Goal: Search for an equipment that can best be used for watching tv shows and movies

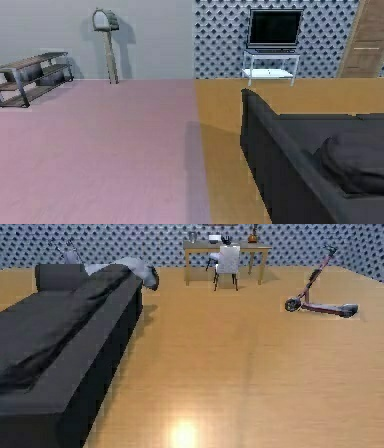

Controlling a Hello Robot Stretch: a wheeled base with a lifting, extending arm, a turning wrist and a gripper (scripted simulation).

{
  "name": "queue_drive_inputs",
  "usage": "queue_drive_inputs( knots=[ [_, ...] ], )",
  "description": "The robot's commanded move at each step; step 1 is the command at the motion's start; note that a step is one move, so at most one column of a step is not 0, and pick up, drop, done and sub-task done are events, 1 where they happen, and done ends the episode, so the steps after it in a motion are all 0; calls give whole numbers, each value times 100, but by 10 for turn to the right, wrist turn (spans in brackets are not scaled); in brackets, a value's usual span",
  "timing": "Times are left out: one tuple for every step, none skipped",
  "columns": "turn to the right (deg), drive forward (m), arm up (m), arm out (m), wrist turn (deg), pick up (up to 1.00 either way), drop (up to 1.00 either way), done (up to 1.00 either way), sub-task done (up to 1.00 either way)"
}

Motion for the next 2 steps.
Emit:
queue_drive_inputs(
  knots=[
    [0,100,0,0,0,0,0,0,0],
    [0,100,0,0,0,0,0,0,0]
  ],
)
